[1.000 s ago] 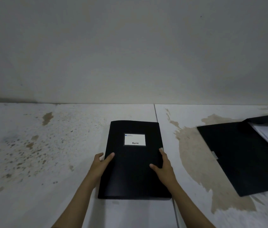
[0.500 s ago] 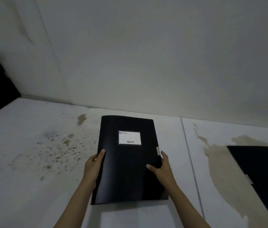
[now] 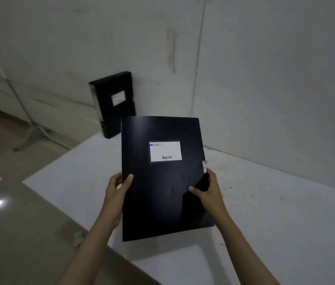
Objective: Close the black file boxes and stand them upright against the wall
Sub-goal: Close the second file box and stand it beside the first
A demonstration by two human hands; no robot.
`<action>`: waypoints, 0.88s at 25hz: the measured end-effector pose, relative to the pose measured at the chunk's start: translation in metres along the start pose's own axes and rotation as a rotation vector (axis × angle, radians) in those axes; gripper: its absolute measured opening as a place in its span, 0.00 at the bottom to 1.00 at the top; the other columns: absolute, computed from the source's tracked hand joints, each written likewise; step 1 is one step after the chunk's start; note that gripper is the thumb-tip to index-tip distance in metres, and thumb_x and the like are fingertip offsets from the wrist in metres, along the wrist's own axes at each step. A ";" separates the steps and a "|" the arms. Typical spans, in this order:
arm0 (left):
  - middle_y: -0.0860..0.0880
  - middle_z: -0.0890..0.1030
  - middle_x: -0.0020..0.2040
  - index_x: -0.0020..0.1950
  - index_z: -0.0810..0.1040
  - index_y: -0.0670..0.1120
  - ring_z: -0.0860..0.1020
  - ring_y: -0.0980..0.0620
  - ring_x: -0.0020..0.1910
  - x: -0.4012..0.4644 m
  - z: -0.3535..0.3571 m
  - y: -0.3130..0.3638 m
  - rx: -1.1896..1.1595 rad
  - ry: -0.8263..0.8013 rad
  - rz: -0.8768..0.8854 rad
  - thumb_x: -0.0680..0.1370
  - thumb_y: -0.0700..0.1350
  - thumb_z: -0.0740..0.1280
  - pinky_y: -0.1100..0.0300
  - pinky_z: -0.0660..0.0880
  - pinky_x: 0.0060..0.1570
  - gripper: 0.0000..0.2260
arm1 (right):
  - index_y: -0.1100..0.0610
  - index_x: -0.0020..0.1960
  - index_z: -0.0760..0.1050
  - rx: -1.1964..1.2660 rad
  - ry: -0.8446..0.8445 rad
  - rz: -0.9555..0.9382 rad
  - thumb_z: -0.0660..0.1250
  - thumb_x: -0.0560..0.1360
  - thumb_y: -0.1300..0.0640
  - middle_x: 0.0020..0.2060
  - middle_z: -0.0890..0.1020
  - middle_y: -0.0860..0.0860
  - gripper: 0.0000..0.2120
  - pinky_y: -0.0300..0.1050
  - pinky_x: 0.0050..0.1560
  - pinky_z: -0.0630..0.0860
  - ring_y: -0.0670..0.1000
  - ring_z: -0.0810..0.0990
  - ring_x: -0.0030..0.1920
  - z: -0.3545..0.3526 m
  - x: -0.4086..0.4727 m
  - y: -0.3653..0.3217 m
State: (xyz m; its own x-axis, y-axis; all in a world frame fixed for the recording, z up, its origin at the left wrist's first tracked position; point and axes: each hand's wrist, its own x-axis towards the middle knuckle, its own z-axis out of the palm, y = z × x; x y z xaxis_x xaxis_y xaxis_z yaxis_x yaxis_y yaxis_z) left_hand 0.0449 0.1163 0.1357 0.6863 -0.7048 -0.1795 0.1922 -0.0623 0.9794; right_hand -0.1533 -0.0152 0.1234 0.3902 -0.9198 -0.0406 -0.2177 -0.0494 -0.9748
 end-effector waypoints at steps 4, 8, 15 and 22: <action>0.48 0.75 0.64 0.61 0.68 0.50 0.76 0.49 0.58 0.026 -0.052 0.035 -0.013 -0.004 0.059 0.76 0.49 0.64 0.51 0.74 0.59 0.15 | 0.53 0.69 0.62 -0.020 -0.023 -0.074 0.72 0.68 0.65 0.66 0.70 0.54 0.34 0.56 0.68 0.68 0.54 0.69 0.66 0.060 0.030 -0.032; 0.50 0.72 0.66 0.66 0.66 0.49 0.74 0.50 0.61 0.062 -0.089 0.061 0.103 -0.015 0.112 0.74 0.49 0.67 0.49 0.71 0.64 0.21 | 0.51 0.69 0.61 -0.048 -0.062 -0.136 0.71 0.68 0.65 0.68 0.68 0.53 0.34 0.55 0.70 0.66 0.53 0.67 0.68 0.099 0.070 -0.058; 0.52 0.75 0.58 0.62 0.68 0.49 0.78 0.52 0.54 0.161 -0.104 0.098 0.175 0.012 0.209 0.74 0.42 0.68 0.61 0.73 0.49 0.18 | 0.54 0.69 0.61 -0.010 -0.035 -0.231 0.69 0.71 0.63 0.63 0.70 0.48 0.30 0.46 0.63 0.68 0.48 0.68 0.63 0.154 0.164 -0.089; 0.50 0.75 0.62 0.64 0.68 0.48 0.76 0.48 0.59 0.244 -0.113 0.103 0.161 0.084 0.248 0.72 0.42 0.70 0.50 0.75 0.59 0.22 | 0.53 0.68 0.60 0.052 -0.056 -0.196 0.64 0.74 0.63 0.63 0.71 0.50 0.25 0.44 0.58 0.69 0.49 0.70 0.61 0.201 0.249 -0.117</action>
State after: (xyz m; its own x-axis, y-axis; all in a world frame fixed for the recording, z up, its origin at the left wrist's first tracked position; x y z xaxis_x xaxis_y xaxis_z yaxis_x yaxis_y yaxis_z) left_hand 0.3109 0.0176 0.1828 0.7554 -0.6518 0.0667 -0.0975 -0.0111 0.9952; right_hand 0.1486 -0.1601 0.1832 0.4700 -0.8715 0.1401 -0.0867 -0.2035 -0.9752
